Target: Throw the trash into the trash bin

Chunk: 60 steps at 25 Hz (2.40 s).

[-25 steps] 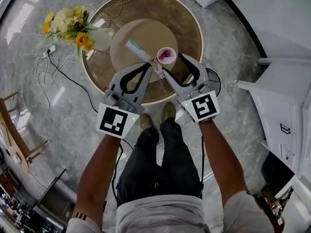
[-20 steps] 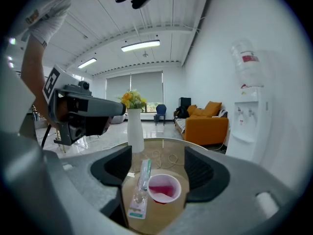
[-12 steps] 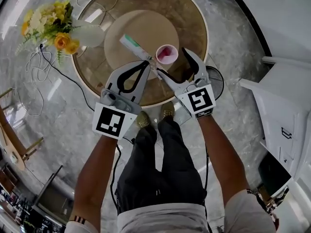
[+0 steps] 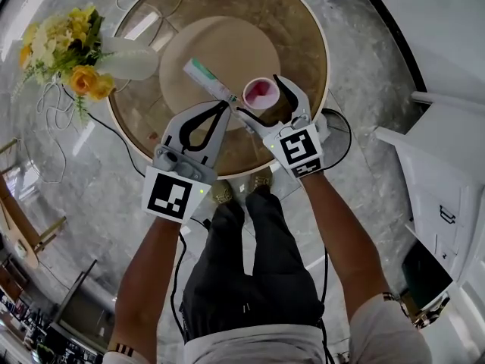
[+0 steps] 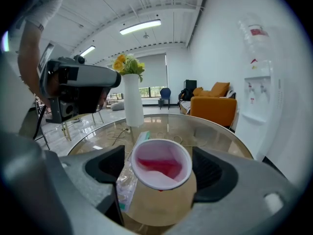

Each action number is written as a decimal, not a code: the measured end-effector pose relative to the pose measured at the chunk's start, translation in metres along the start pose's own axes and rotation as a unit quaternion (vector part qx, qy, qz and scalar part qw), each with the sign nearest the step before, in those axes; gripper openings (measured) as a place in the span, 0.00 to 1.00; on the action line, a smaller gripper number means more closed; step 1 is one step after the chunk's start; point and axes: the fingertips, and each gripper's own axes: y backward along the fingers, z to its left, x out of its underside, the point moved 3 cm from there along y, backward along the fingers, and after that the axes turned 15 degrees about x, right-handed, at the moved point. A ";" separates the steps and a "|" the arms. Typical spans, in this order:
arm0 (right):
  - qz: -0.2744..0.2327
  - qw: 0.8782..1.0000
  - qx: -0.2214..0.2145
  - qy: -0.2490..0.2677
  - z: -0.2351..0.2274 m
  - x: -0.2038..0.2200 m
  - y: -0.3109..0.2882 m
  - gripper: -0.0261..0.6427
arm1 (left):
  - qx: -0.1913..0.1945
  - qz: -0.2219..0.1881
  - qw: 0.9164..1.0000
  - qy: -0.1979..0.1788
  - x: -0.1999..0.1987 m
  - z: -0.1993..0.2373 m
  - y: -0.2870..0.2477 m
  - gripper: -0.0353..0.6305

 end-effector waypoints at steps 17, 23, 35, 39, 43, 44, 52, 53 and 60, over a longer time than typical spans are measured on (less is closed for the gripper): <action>-0.032 0.999 0.028 0.005 -0.005 -0.017 0.031 0.59 | 0.011 0.002 1.000 -0.007 0.000 -0.018 -0.007 0.05; -0.057 0.996 0.067 -0.004 -0.026 -0.031 0.081 0.59 | 0.037 -0.008 0.999 -0.022 -0.015 -0.046 -0.031 0.05; -0.042 0.982 0.182 -0.036 -0.102 0.024 0.186 0.59 | 0.105 -0.009 0.994 -0.027 -0.024 -0.110 -0.089 0.05; -0.018 0.977 0.206 -0.048 -0.122 0.054 0.214 0.59 | 0.119 -0.004 0.992 -0.031 -0.025 -0.131 -0.108 0.05; 0.006 0.973 0.224 -0.053 -0.136 0.081 0.233 0.59 | 0.130 -0.001 0.991 -0.031 -0.025 -0.146 -0.122 0.05; 0.013 0.972 0.228 -0.055 -0.139 0.087 0.237 0.59 | 0.132 0.000 0.991 -0.030 -0.024 -0.148 -0.125 0.05; 0.050 0.964 0.253 -0.066 -0.160 0.124 0.251 0.61 | 0.133 0.009 0.991 -0.027 -0.014 -0.156 -0.138 0.05; 0.052 0.964 0.252 -0.066 -0.161 0.126 0.252 0.62 | 0.133 0.009 0.991 -0.027 -0.013 -0.156 -0.138 0.05; 0.011 0.969 0.239 -0.061 -0.158 0.105 0.251 0.61 | 0.121 0.009 0.992 -0.027 -0.016 -0.155 -0.134 0.05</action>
